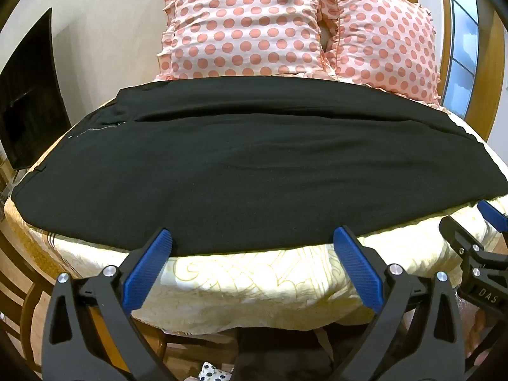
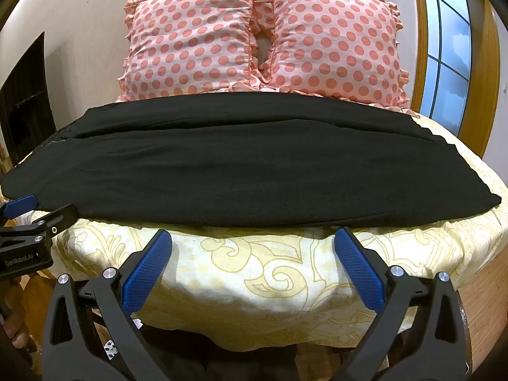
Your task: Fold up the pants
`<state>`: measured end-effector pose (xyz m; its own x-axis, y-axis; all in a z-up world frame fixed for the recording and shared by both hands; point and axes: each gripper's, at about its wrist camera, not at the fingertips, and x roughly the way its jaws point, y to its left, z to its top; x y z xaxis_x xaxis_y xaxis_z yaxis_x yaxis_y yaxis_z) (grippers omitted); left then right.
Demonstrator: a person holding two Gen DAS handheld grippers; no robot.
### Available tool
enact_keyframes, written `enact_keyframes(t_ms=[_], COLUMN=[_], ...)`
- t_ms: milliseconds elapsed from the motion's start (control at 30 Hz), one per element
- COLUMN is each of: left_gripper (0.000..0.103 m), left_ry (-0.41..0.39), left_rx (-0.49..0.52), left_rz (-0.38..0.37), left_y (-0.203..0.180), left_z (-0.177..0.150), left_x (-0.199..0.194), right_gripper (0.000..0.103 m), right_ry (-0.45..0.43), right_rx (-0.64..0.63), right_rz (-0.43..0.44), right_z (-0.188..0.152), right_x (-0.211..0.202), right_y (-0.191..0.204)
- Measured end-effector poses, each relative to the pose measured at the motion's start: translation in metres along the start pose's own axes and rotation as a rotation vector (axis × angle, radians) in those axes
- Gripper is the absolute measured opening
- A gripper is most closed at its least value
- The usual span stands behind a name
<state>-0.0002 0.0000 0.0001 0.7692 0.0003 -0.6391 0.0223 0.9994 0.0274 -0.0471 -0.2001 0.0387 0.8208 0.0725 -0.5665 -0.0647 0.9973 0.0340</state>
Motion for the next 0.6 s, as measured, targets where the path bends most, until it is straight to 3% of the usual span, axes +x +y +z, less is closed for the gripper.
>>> enact_keyframes(t_ms=[600], left_gripper=[0.101], left_ry=[0.007], left_rx=[0.001], left_rz=[0.001], left_y=[0.0], left_z=[0.0001], left_x=[0.0004], right_gripper=[0.102], right_ry=[-0.002], right_rx=[0.0], right_rz=[0.0], right_z=[-0.0004], right_x=[-0.0001], right_y=[0.0001])
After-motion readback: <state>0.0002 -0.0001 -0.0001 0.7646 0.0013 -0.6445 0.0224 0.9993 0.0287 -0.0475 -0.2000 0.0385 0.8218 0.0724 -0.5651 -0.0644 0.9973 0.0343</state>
